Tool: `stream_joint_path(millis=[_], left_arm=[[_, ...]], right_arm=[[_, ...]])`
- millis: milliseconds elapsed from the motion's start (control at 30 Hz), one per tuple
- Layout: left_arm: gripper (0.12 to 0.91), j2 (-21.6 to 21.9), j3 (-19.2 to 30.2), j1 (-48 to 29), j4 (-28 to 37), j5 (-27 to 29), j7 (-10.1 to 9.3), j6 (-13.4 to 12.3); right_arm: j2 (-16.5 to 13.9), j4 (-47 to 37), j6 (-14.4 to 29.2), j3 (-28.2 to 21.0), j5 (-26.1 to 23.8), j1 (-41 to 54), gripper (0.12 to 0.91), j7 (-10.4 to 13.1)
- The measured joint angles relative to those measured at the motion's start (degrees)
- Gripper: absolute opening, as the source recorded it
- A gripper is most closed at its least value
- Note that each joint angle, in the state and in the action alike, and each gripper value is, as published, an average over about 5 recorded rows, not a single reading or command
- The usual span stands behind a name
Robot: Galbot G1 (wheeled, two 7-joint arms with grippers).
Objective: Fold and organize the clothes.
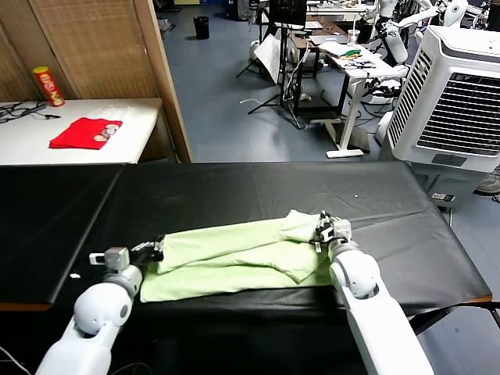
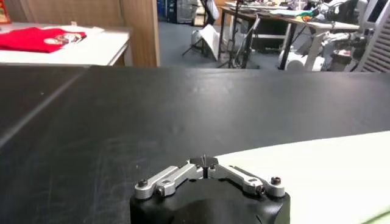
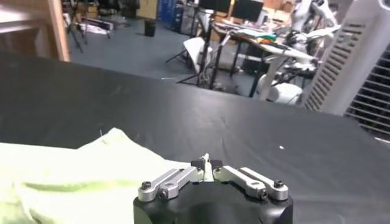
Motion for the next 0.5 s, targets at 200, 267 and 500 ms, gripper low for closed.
stream_joint_path(millis=[200,267,500], left_arm=[[0.256,0.4,-0.6,0.7,-0.7,1.1,0.16,-1.1],[0.370,0.8,-1.1,1.1,-1.3,1.2,0.15,-1.3],[0.728,1.2,-3.5,4.1,-4.7,0.4,-0.23,-1.8]], right_arm=[[-1.3,3.2,0.4,1.5,1.5,-3.0,0.419,-1.9],[-1.9,4.7,0.6,2.1,2.2,-4.1,0.519,-2.2],[-3.9,10.7,0.9,4.9,4.4,-8.2,0.788,-3.1]])
